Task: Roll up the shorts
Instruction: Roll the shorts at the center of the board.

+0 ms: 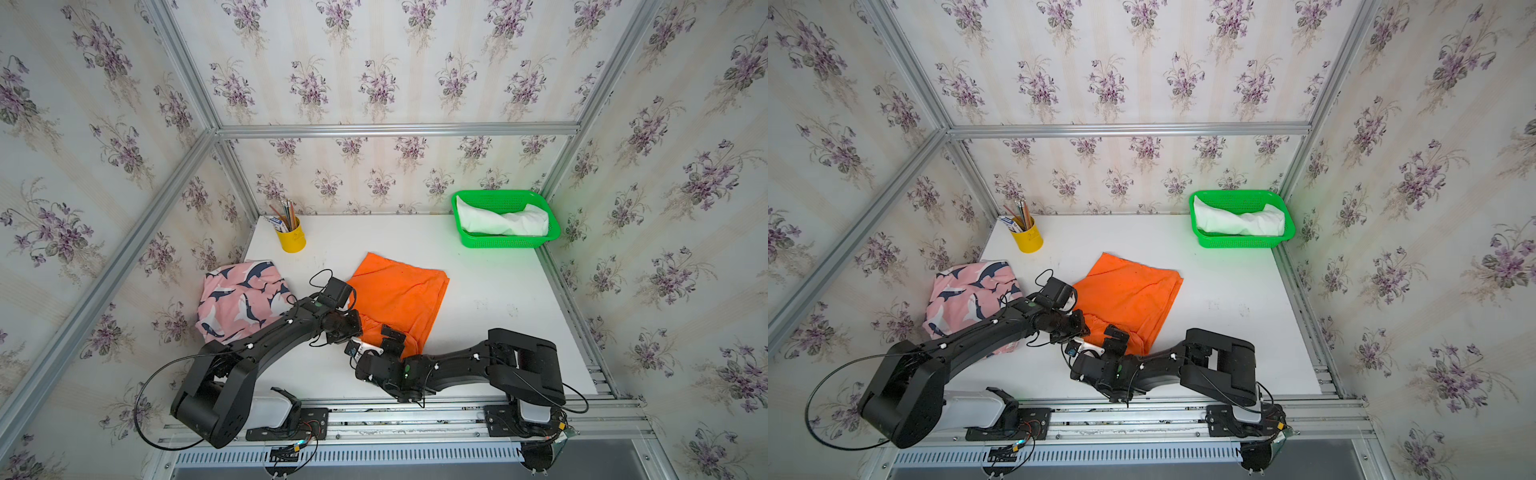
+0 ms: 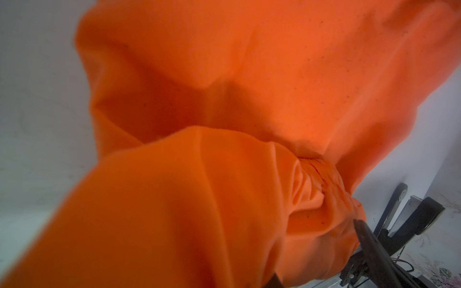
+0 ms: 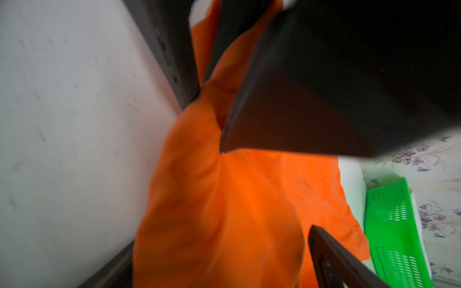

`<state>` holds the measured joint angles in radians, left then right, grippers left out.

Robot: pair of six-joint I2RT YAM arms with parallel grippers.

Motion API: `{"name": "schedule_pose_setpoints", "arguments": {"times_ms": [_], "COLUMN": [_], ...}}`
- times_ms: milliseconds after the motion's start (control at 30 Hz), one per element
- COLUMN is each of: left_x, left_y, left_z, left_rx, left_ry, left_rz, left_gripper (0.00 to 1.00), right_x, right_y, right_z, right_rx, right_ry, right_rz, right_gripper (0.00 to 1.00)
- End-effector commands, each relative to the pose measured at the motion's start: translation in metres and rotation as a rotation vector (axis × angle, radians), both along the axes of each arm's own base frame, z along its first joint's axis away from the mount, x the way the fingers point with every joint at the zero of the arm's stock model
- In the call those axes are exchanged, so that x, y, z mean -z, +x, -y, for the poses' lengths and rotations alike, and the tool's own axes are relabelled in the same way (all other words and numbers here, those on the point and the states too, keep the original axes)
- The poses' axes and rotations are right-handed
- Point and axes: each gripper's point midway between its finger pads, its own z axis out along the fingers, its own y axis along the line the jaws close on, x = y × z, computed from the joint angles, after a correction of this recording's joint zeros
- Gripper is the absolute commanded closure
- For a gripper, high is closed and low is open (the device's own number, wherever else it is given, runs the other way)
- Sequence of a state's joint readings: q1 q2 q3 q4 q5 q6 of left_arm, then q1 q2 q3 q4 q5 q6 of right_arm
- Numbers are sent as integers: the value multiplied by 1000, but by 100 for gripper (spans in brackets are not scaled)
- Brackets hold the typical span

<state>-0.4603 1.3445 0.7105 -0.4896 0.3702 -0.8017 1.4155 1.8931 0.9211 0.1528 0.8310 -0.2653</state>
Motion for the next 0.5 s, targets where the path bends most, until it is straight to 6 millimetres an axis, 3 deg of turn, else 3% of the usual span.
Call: {"name": "schedule_pose_setpoints", "arguments": {"times_ms": [0, 133, 233, 300, 367, 467], "left_x": [-2, 0, -2, -6, -13, -28], "left_y": [-9, -15, -19, -20, -19, -18], "left_z": [5, 2, -2, -6, -16, -34], "left_rx": [14, 15, 9, 5, -1, -5], "left_ry": [-38, -32, -27, -6, 42, 132], "left_rz": [-34, -47, -40, -29, -1, 46], "left_gripper": [75, 73, 70, 62, 48, 39], "right_x": [-15, -14, -11, -7, -2, 3], "right_y": [10, 8, -1, -14, -33, -59], "right_z": [0, 5, 8, 5, -2, -7], "right_rx": [0, -9, -19, -52, -92, -118], "right_ry": [-1, -6, 6, 30, 73, 120], "right_rz": [121, 101, 18, -101, -278, -522], "right_gripper": [18, 55, 77, 85, 90, 94]}}
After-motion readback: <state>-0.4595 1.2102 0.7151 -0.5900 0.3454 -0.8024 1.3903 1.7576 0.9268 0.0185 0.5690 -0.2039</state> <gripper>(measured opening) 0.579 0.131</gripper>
